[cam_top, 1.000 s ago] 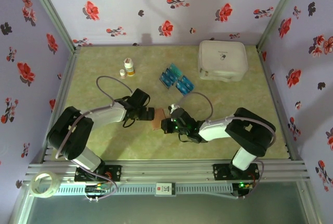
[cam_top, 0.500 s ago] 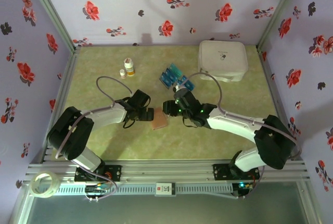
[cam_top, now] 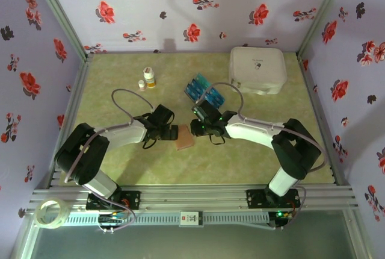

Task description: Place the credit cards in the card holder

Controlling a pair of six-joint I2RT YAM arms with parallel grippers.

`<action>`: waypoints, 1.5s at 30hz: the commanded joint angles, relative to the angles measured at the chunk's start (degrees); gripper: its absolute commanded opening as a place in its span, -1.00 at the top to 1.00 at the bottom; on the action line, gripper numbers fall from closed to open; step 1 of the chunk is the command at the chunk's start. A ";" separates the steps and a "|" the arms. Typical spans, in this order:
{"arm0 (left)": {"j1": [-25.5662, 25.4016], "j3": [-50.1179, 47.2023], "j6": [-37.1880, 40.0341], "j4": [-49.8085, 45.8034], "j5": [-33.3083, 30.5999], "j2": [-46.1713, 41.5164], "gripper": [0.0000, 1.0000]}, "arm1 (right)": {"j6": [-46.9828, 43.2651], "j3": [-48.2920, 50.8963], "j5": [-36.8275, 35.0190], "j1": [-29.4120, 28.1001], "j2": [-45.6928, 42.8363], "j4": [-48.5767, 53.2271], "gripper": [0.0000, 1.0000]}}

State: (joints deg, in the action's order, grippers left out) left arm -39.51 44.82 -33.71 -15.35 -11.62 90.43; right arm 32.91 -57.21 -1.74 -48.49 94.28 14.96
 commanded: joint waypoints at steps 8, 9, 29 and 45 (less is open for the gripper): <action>-0.32 -1.84 -0.08 -2.18 -2.84 1.90 -0.99 | -0.83 -2.36 0.23 0.05 2.75 1.03 0.53; -0.31 -1.84 -0.11 -2.21 -2.86 1.85 -0.99 | -0.84 -2.26 0.25 0.04 2.94 0.95 0.56; -0.32 -1.75 0.09 -2.16 -2.88 1.88 -0.99 | 1.75 -2.12 7.01 -0.65 2.43 -5.21 1.00; -0.50 -2.07 0.07 -2.03 -2.88 1.85 -0.99 | 2.77 -4.70 7.55 -3.64 10.83 -7.40 1.00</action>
State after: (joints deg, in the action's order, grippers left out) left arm -39.72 44.45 -33.89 -14.74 -11.66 90.45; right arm 34.61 -60.73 5.02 -51.81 103.79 8.29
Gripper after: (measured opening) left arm 0.996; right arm 0.054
